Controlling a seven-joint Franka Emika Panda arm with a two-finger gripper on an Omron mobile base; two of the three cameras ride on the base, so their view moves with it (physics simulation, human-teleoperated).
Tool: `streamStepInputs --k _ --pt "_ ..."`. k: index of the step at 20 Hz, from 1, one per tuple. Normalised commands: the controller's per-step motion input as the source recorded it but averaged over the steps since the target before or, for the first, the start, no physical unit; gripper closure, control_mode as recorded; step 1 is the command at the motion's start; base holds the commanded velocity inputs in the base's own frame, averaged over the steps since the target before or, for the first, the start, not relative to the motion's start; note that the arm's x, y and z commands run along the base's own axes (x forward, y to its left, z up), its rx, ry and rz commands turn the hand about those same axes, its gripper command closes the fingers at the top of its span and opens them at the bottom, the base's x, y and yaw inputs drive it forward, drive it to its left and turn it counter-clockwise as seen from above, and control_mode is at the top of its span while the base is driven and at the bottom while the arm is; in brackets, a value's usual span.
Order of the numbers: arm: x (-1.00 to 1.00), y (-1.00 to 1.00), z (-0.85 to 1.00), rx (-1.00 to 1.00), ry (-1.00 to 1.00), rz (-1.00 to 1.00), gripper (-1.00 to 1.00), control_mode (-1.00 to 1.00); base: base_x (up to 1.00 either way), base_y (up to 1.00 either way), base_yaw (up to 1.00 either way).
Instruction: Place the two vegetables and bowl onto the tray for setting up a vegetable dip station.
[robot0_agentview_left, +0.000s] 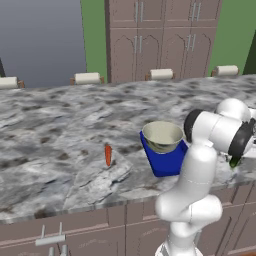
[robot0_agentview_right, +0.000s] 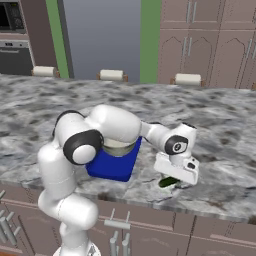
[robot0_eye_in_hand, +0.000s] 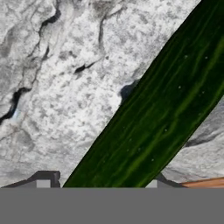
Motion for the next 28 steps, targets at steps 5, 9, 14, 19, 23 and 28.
streamStepInputs --k 5,9,14,19,23,28 --pt "-0.2 0.47 0.19 -0.08 0.07 0.03 1.0 -1.0 0.0 0.0 0.0" --pt "-0.2 0.44 0.24 -0.08 0.05 0.02 1.0 -1.0 0.0 0.0 0.0" --pt "-0.2 0.37 0.23 -0.03 0.04 0.0 1.0 -1.0 0.0 0.0 0.0" --pt "-0.12 0.29 0.24 0.0 0.03 -0.04 1.0 -1.0 0.0 0.0 0.0" --pt "-0.14 0.31 0.21 0.0 0.01 -0.07 1.0 -1.0 0.0 0.0 0.0" --pt "-0.01 0.34 0.19 0.0 0.05 -0.13 1.0 -1.0 0.0 0.0 0.0"
